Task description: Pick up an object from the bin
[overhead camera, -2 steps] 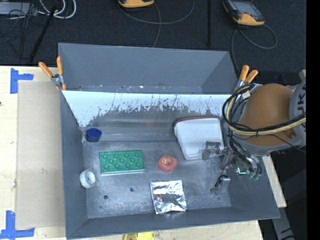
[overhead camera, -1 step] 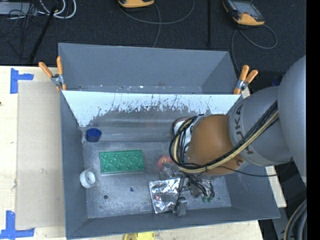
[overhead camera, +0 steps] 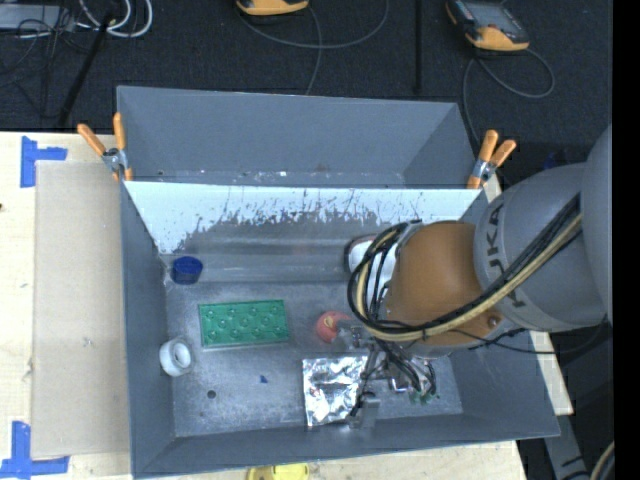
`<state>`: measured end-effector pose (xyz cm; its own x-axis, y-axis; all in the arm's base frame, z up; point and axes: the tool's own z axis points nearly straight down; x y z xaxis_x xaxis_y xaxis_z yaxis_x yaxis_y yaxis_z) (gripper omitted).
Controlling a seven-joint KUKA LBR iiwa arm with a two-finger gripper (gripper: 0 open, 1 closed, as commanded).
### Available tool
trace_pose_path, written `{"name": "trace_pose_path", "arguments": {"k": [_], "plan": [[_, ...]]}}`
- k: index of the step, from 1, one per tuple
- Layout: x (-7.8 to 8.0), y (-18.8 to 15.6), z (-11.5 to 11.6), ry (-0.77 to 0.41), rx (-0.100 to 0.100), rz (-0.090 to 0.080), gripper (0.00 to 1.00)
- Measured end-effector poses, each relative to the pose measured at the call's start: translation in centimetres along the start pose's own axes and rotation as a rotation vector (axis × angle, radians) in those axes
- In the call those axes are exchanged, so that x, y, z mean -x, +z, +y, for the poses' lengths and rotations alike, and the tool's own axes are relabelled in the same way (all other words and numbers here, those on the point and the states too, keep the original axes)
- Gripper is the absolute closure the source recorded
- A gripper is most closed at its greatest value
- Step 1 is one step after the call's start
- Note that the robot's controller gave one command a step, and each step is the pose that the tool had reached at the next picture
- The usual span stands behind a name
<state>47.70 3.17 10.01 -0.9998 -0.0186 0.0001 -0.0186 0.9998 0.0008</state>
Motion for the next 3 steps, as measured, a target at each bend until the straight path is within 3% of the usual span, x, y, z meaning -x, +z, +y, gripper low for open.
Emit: {"name": "trace_pose_path", "arguments": {"k": [1, 2, 3], "plan": [[-0.5, -0.7, 0.6, 0.02, 0.0, 0.001, 0.0], [-0.1, 2.9, -0.4, 0.016, 0.0, -0.019, 0.0], [0.0, 2.9, -0.4, 0.014, 0.0, -0.022, 0.0]]}}
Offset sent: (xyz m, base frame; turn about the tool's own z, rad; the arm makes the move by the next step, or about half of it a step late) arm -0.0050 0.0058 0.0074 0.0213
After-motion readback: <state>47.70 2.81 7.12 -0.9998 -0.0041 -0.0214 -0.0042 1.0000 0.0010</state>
